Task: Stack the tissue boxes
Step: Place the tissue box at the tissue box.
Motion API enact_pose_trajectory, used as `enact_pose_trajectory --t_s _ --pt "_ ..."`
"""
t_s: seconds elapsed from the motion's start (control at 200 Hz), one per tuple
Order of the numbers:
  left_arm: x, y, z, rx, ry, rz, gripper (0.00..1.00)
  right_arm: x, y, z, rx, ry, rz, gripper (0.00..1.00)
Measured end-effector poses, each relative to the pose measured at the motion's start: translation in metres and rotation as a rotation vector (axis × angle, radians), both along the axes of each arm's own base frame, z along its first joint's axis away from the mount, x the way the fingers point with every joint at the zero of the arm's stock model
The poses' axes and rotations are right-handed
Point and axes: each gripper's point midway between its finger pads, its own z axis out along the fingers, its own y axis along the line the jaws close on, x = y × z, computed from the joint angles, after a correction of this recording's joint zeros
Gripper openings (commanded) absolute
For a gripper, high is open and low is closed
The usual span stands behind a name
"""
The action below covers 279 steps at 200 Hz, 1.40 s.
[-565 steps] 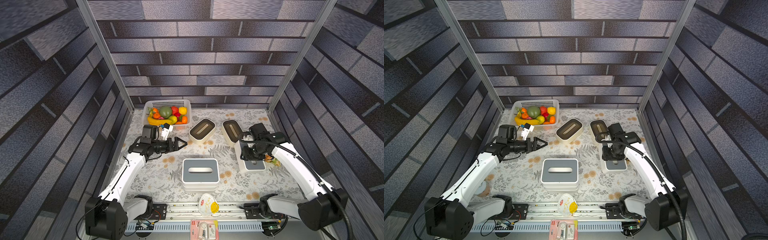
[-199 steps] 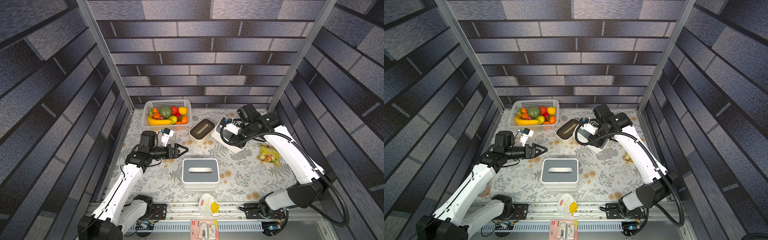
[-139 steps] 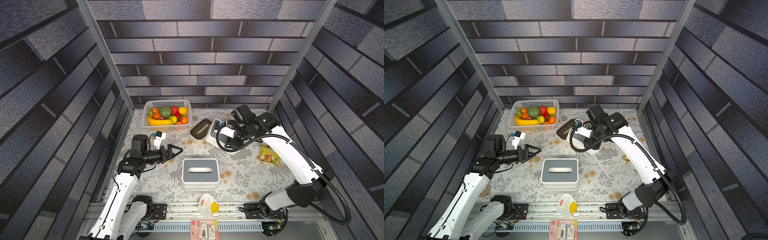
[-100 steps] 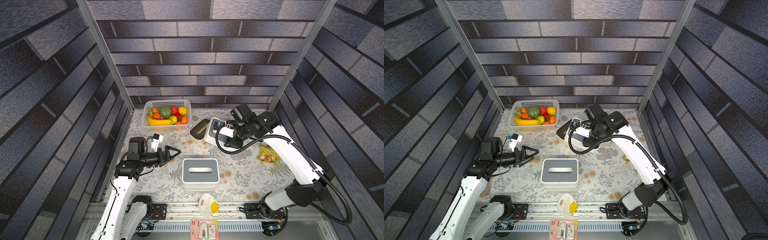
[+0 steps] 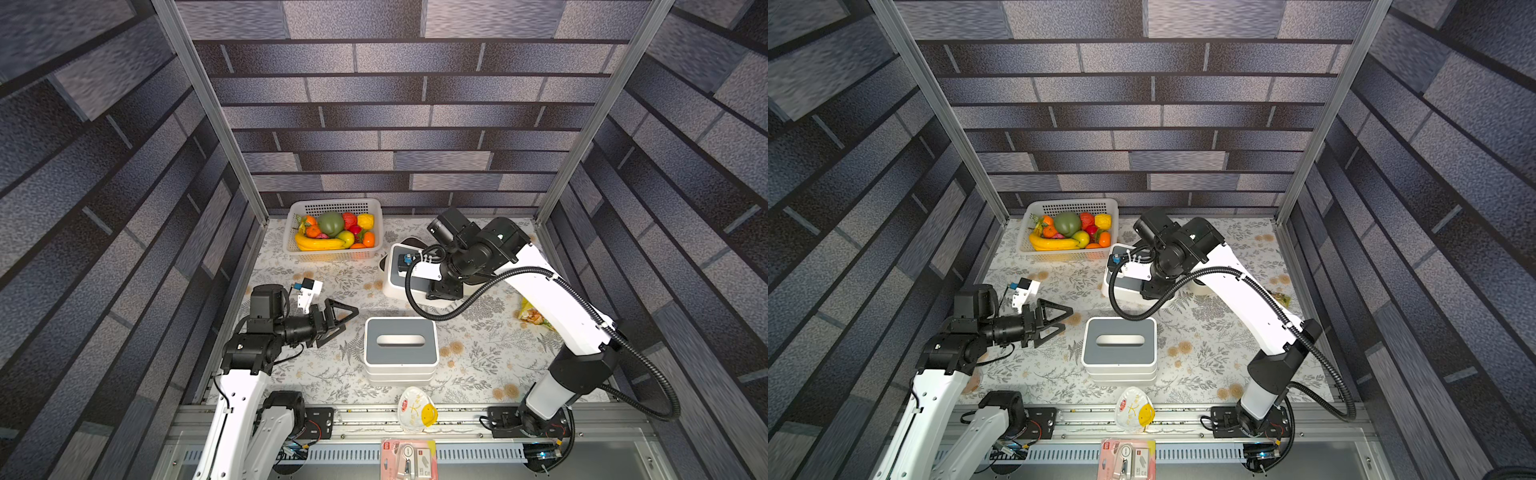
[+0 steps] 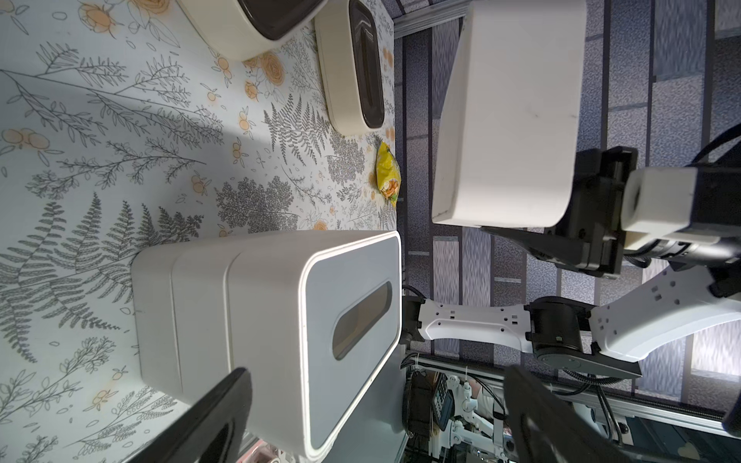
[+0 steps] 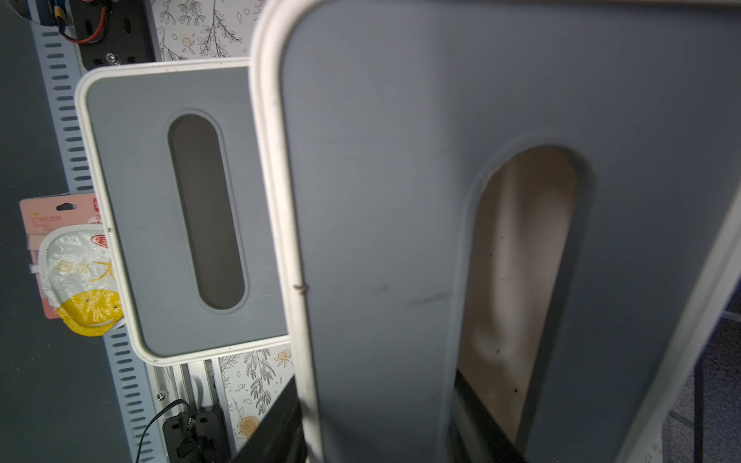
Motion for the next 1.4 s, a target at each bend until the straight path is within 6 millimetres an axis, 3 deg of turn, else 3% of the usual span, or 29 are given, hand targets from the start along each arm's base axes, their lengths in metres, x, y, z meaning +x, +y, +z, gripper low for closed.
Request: enact_pose_trajectory --t_s 0.165,0.656,1.398 --pt "-0.008 0.0 -0.002 -0.006 0.01 0.008 1.0 -0.021 0.009 0.008 -0.002 0.011 0.053 0.44" --pt "-0.03 0.0 -0.003 -0.031 0.005 0.014 1.0 -0.066 0.017 -0.002 -0.084 0.09 0.134 0.43" --pt "-0.058 -0.004 -0.001 -0.05 0.023 -0.028 1.0 -0.103 0.033 0.001 -0.109 0.049 0.141 0.43"
